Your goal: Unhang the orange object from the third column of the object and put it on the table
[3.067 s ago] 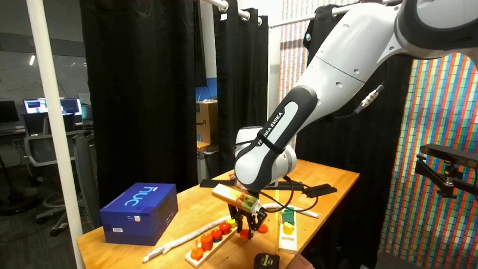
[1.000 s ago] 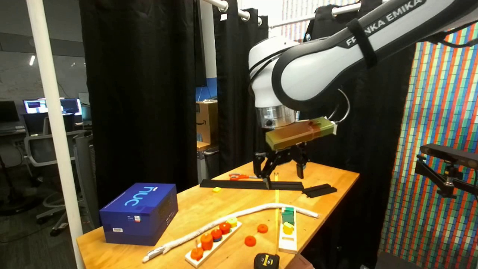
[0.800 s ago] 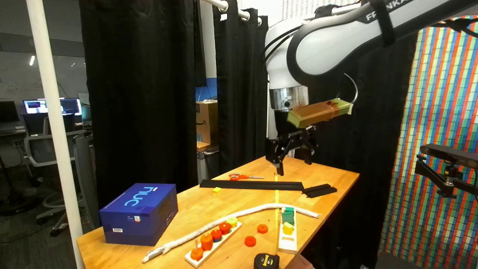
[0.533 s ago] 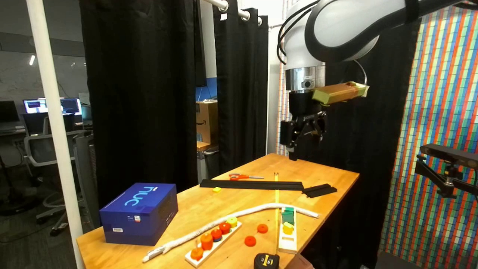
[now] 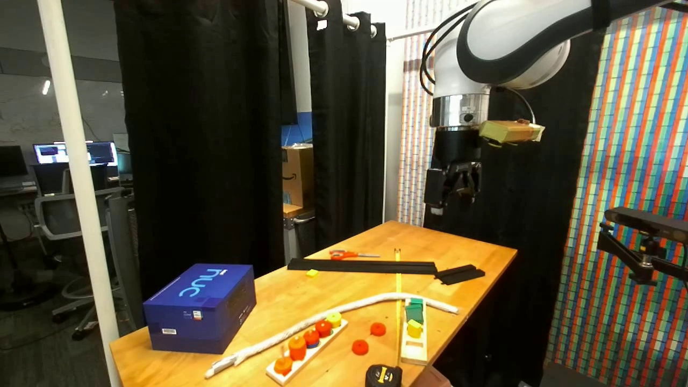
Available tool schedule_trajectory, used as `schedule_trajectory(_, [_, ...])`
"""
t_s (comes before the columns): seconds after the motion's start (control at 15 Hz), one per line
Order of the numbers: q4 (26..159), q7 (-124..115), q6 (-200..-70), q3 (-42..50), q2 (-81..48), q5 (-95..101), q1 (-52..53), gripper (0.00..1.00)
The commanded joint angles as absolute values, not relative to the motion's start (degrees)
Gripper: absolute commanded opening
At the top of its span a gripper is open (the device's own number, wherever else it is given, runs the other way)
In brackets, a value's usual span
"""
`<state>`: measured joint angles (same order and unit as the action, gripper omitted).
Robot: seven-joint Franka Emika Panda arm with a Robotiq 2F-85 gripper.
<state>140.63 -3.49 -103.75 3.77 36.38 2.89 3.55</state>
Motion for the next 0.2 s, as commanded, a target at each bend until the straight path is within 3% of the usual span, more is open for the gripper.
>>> schedule_trajectory(0.0, [140.64,-2.53,-103.65,2.40,36.28,2.01,1.81,1.00])
schedule_trajectory(0.13, [140.65,-2.46,-103.65,2.41,36.28,1.99,1.81,1.00])
